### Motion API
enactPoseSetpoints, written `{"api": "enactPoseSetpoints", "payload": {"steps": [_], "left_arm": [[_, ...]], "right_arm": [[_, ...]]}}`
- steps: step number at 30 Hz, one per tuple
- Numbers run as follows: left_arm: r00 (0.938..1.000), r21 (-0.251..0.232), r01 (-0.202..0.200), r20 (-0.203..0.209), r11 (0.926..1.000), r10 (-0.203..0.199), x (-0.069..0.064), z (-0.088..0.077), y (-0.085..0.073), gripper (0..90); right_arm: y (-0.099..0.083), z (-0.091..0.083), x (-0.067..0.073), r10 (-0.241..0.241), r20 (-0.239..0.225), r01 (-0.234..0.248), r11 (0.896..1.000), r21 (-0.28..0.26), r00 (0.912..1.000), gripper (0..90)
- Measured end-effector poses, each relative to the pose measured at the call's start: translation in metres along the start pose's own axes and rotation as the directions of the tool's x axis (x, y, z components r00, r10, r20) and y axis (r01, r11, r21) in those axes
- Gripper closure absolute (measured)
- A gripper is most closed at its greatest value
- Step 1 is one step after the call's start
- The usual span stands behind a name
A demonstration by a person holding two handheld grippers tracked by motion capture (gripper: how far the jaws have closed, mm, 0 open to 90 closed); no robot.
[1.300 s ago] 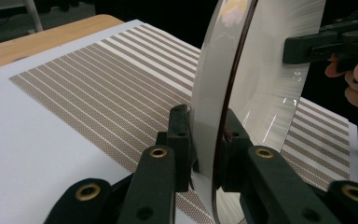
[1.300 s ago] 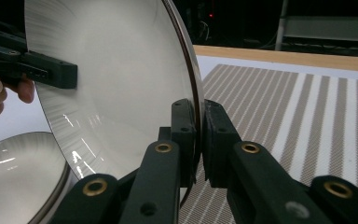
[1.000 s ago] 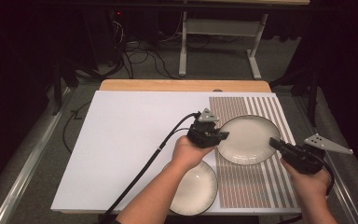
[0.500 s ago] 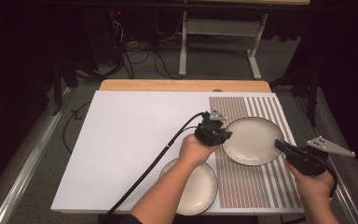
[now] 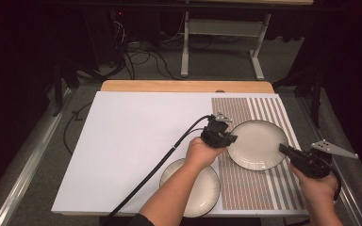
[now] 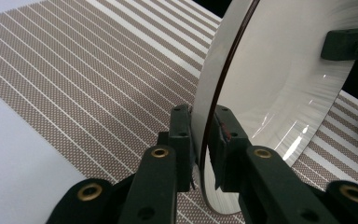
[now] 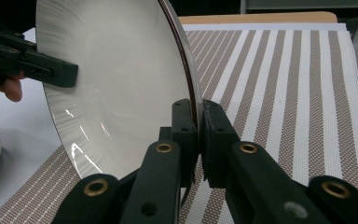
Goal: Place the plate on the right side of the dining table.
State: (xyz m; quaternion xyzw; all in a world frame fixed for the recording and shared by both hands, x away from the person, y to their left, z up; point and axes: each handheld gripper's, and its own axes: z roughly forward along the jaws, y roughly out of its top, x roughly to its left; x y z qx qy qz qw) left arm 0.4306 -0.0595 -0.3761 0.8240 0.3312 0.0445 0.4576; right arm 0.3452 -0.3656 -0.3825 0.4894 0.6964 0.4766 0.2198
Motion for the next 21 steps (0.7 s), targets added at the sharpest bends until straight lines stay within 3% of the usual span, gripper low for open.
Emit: {"api": "enactPoseSetpoints", "payload": {"steps": [18, 21], "left_arm": [[0.9998, 0.008, -0.003, -0.02, 1.0, 0.003, -0.0019, 0.0086, -0.0005, 76.6], [0.9995, -0.024, -0.004, -0.03, 0.9997, 0.004, -0.0008, 0.0026, 0.0005, 74.5]], "right_arm": [[-0.0046, -0.0001, -0.0052, 0.013, 0.006, -0.013, 1.0, 0.008, 0.9999, 87.0], [-0.0038, 0.001, -0.0044, 0.006, 0.011, -0.006, 1.0, 0.007, 0.9999, 86.9]]}}
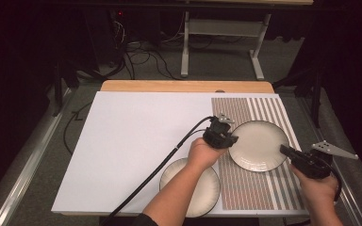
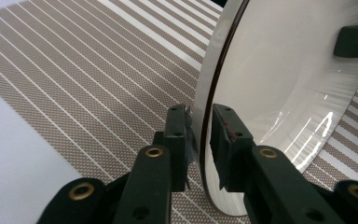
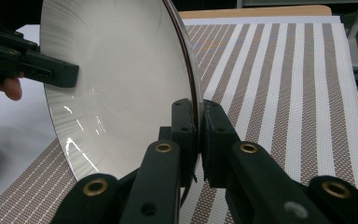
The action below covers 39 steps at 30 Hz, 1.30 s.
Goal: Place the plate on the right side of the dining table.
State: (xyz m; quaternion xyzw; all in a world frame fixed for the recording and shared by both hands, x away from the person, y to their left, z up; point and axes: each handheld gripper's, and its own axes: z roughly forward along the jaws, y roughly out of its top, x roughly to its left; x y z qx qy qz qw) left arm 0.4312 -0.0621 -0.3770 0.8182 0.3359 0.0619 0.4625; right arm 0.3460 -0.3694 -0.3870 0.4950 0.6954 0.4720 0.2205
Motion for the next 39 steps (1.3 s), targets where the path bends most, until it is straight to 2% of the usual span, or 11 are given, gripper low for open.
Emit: {"api": "enactPoseSetpoints", "payload": {"steps": [1, 2, 3, 6, 20, 22, 24, 25, 27, 32, 39], "left_arm": [[1.0, -0.026, 0.001, -0.002, 0.9997, -0.001, 0.001, -0.004, 0.0, 71.8], [1.0, -0.044, 0.001, -0.005, 0.999, -0.001, 0.003, -0.008, 0.0, 61.9], [0.9999, -0.057, 0.008, -0.011, 0.9983, -0.009, 0.006, -0.012, 0.0, 61.9], [0.999, -0.112, 0.019, -0.038, 0.9935, -0.023, 0.015, -0.031, -0.006, 49.8], [0.9915, -0.234, 0.007, -0.125, 0.9723, -0.037, 0.044, -0.108, -0.045, 34.1], [0.9881, -0.243, 0.006, -0.148, 0.97, -0.043, 0.049, -0.121, -0.053, 29.4], [0.9791, -0.249, 0.004, -0.196, 0.9685, -0.055, 0.055, -0.138, -0.065, 26.0], [0.9791, -0.249, 0.004, -0.196, 0.9685, -0.055, 0.055, -0.138, -0.065, 25.0], [0.9744, -0.277, 0.028, -0.207, 0.9606, -0.088, 0.062, -0.154, -0.078, 22.9], [0.9695, -0.291, 0.029, -0.225, 0.9564, -0.098, 0.067, -0.173, -0.097, 18.8], [0.9612, -0.336, 0.032, -0.248, 0.9415, -0.121, 0.074, -0.205, -0.129, 13.4]], "right_arm": [[0.0, 0.0, 0.0, -0.003, 0.001, 0.003, 1.0, 0.0, 1.0, 86.8], [0.0, 0.001, 0.0, -0.005, 0.0, 0.005, 1.0, -0.001, 1.0, 86.8], [0.0, 0.001, 0.0, -0.005, 0.0, 0.005, 1.0, -0.001, 1.0, 86.8], [0.001, 0.001, 0.0, -0.003, 0.003, 0.003, 1.0, 0.001, 1.0, 86.7], [0.003, 0.004, 0.001, -0.017, 0.014, 0.017, 1.0, 0.006, 0.9998, 86.4], [0.003, 0.004, 0.002, -0.01, 0.017, 0.01, 1.0, 0.009, 0.9998, 86.3], [0.004, 0.005, 0.002, -0.009, 0.017, 0.008, 1.0, 0.01, 0.9998, 86.3], [0.004, 0.005, 0.002, -0.009, 0.017, 0.008, 1.0, 0.01, 0.9998, 86.3], [0.004, 0.005, 0.001, -0.012, 0.02, 0.012, 1.0, 0.012, 0.9997, 86.1], [0.004, 0.006, 0.001, -0.011, 0.024, 0.01, 1.0, 0.017, 0.9997, 85.9], [0.004, 0.008, -0.001, 0.005, 0.029, -0.006, 1.0, 0.029, 0.9996, 85.5]]}}
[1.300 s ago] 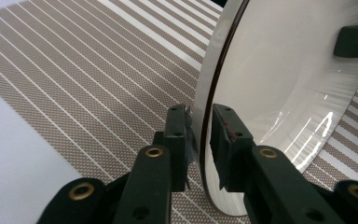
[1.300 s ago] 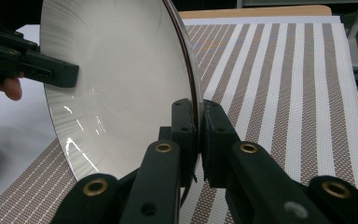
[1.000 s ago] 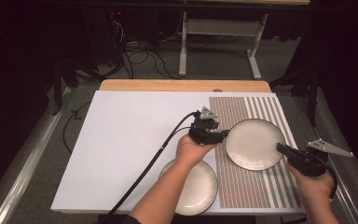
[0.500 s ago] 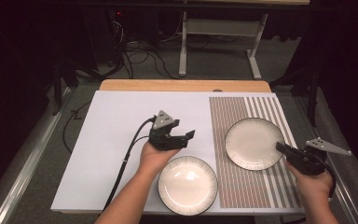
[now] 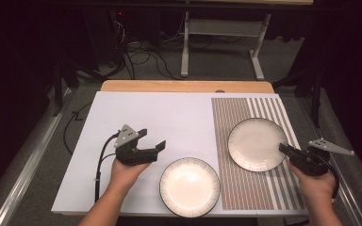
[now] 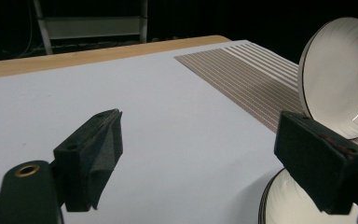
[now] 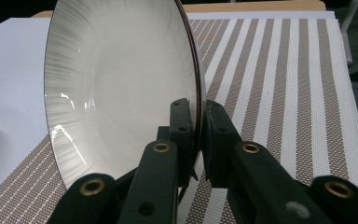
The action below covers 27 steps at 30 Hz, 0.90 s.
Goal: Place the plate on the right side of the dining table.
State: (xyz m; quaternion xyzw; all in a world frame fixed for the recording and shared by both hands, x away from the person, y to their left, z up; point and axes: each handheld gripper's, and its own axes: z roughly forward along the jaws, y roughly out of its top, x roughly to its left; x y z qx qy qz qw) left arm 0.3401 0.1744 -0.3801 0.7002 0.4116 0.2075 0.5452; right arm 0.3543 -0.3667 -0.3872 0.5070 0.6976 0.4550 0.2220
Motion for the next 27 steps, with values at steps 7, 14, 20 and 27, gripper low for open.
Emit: {"api": "enactPoseSetpoints", "payload": {"steps": [7, 14, 20, 27], "left_arm": [[0.9954, 0.019, -0.058, -0.075, 0.9982, 0.059, 0.008, -0.033, -0.019, 1.3], [0.9947, -0.011, -0.057, -0.086, 0.9983, 0.056, 0.009, -0.048, -0.027, 0.0], [0.9977, -0.001, -0.032, -0.061, 0.9995, 0.032, 0.016, -0.047, -0.029, 0.0], [0.9982, -0.003, -0.033, -0.051, 0.9995, 0.032, 0.015, -0.048, -0.029, 0.2]], "right_arm": [[0.0, 0.008, -0.005, 0.02, 0.028, -0.021, 0.999, 0.039, 0.9994, 83.1], [0.0, 0.015, -0.009, 0.052, 0.045, -0.055, 0.996, 0.074, 0.9976, 81.3], [-0.001, 0.02, -0.014, 0.083, 0.052, -0.088, 0.991, 0.099, 0.9952, 80.5], [0.0, 0.027, -0.019, 0.11, 0.064, -0.117, 0.986, 0.118, 0.9919, 79.6]]}}
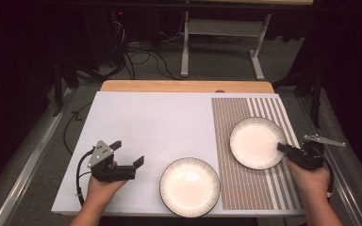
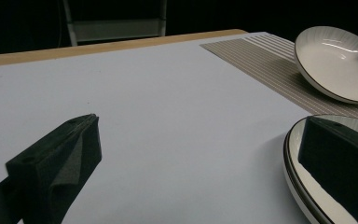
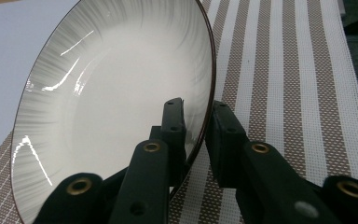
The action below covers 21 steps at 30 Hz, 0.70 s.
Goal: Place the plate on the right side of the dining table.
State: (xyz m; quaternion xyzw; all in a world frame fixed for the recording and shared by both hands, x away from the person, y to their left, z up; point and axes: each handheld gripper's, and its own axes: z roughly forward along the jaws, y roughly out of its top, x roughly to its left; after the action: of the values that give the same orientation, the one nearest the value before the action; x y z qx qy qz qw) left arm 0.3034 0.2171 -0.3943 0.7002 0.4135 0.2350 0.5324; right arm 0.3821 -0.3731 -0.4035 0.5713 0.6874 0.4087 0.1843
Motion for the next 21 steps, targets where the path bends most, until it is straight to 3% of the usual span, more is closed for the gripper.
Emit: {"api": "enactPoseSetpoints", "payload": {"steps": [4, 11, 15, 21], "left_arm": [[0.9998, -0.001, -0.017, 0.004, 0.9999, 0.017, -0.003, 0.0, 0.001, 0.2], [0.9999, 0.002, -0.011, 0.007, 0.9999, 0.011, -0.002, 0.001, 0.002, 0.1], [0.9999, -0.005, -0.008, 0.015, 1.0, 0.008, -0.002, 0.001, 0.002, 0.1], [0.9996, -0.004, -0.019, 0.02, 0.9998, 0.019, -0.004, 0.002, 0.003, 0.1]], "right_arm": [[0.001, 0.003, -0.001, 0.028, 0.004, -0.028, 1.0, 0.01, 0.9996, 79.6], [0.001, 0.006, -0.004, 0.042, 0.025, -0.043, 0.999, 0.018, 0.9988, 79.6], [0.0, 0.011, -0.006, 0.048, 0.088, -0.052, 0.998, 0.043, 0.995, 79.3], [0.0, 0.015, -0.005, 0.047, 0.109, -0.052, 0.998, 0.042, 0.993, 80.1]]}}
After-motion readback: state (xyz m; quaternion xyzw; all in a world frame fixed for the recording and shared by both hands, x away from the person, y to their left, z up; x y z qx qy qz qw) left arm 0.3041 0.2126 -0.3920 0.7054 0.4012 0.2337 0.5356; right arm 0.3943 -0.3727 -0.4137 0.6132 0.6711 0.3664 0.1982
